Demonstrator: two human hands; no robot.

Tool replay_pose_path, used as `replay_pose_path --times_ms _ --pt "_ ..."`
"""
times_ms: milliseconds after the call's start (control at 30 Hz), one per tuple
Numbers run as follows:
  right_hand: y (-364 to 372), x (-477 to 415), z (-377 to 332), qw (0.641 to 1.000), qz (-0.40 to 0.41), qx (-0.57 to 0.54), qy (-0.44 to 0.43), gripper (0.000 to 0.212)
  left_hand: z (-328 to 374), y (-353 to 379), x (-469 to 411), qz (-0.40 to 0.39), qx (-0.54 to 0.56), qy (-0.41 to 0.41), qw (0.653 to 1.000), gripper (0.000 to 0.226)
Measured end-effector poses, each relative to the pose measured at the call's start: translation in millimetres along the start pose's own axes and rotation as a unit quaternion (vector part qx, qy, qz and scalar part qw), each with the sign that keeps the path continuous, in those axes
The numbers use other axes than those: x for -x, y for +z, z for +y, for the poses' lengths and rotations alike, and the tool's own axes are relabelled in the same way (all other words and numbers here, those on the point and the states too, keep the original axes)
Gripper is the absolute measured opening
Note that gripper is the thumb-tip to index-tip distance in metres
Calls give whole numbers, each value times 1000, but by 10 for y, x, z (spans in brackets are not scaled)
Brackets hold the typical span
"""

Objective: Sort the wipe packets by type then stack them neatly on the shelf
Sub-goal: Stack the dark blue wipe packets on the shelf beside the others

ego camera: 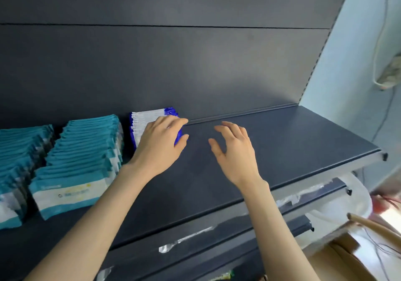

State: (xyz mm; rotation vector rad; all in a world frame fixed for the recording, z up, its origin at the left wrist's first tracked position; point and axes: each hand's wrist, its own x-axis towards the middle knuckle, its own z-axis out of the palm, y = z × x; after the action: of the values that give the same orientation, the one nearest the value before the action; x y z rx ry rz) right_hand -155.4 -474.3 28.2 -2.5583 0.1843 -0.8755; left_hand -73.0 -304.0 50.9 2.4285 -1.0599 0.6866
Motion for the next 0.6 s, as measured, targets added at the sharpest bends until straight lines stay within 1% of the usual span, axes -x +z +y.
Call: replay_pose_path --times_ms 100,233,400,467,600 --pt "-288 421 199 998 52 21 21 31 475 118 143 4 45 22 999 33" --pt "-757 1190 491 993 57 60 86 32 1184 315 521 -26 112 55 992 38" --pt "-1405 2502 725 975 71 92 187 31 2238 561 1328 -111 193 91 971 42" --pt "-1632 3086 765 967 62 110 223 30 2660 642 1706 -157 214 104 958 42" --pt "-2016 4183 772 934 57 156 317 30 3387 718 2446 -239 240 142 930 42"
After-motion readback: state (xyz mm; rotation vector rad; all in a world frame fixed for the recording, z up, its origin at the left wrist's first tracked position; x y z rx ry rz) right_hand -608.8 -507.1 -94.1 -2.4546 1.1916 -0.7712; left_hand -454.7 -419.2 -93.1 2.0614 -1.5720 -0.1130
